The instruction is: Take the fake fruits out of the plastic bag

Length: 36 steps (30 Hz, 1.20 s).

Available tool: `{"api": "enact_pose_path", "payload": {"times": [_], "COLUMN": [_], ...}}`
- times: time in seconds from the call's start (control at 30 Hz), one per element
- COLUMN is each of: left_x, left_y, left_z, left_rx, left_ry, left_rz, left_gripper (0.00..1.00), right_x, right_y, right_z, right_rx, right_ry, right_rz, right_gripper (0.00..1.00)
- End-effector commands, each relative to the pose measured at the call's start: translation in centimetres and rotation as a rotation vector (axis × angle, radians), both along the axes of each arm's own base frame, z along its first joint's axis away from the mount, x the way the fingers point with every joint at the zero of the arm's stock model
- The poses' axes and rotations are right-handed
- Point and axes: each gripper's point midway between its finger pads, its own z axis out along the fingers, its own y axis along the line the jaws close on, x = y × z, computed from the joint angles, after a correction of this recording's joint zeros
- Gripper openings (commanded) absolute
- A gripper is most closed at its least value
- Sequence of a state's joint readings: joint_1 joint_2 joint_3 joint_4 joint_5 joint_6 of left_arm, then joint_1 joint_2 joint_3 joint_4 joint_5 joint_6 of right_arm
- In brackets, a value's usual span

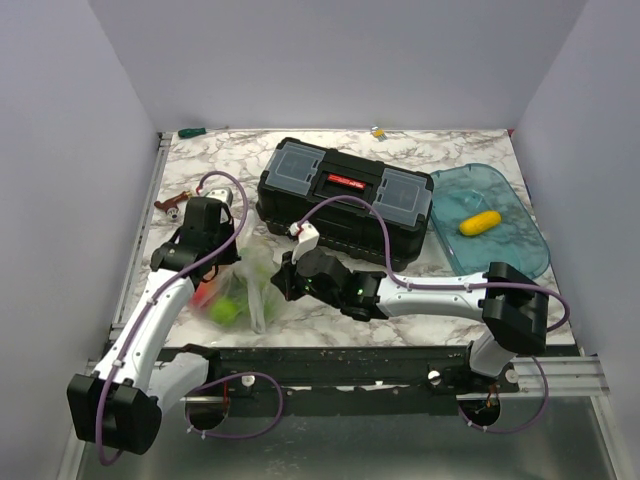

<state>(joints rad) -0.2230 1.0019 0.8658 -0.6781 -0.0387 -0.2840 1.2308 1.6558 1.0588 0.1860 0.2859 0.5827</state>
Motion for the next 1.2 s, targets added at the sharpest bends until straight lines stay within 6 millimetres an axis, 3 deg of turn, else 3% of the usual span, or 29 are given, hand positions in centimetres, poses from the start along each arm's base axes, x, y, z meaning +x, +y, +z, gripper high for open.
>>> {"api": "enact_pose_path", "payload": {"times": [0.0, 0.27, 0.5, 0.63, 0.77, 0.93, 1.17], "left_x": [0.0, -0.2, -0.6, -0.9, -1.0, -1.0, -1.1], "left_y": [-0.5, -0.2, 0.0, -0.5, -1.0, -1.2, -1.4], "left_z": [1.5, 3.3, 4.4, 4.6, 4.8, 4.9, 4.8], "left_rx": [-0.030, -0.044, -0.056, -0.074, -0.099, -0.107, -0.114], "left_ry": [-0.060, -0.147, -0.204, -0.213, -0.224, -0.217, -0.214], "left_rz": [-0.025, -0.009, -0.002, -0.027, -0.048, -0.050, -0.058], "left_gripper": [0.00, 0.00, 0.00, 0.00, 0.00, 0.00, 0.00], "right_x": [0.5, 1.8, 1.6, 0.9, 0.6, 0.2, -0.1], "right_y": [-0.5, -3.3, -7.5, -7.2, -5.7, -3.5, -2.5], "right_z": [0.9, -1.7, -5.7, -6.4, -4.6, -0.9, 2.6], "right_rx": [0.013, -0.083, -0.111, -0.153, -0.188, -0.163, -0.184], "right_ry": [-0.032, -0.006, 0.083, 0.088, 0.066, 0.023, -0.029], "right_rz": [-0.038, -0.190, -0.355, -0.294, -0.220, -0.150, -0.172], "right_gripper": [0.01, 0.01, 0.01, 0.01, 0.02, 0.11, 0.28]}}
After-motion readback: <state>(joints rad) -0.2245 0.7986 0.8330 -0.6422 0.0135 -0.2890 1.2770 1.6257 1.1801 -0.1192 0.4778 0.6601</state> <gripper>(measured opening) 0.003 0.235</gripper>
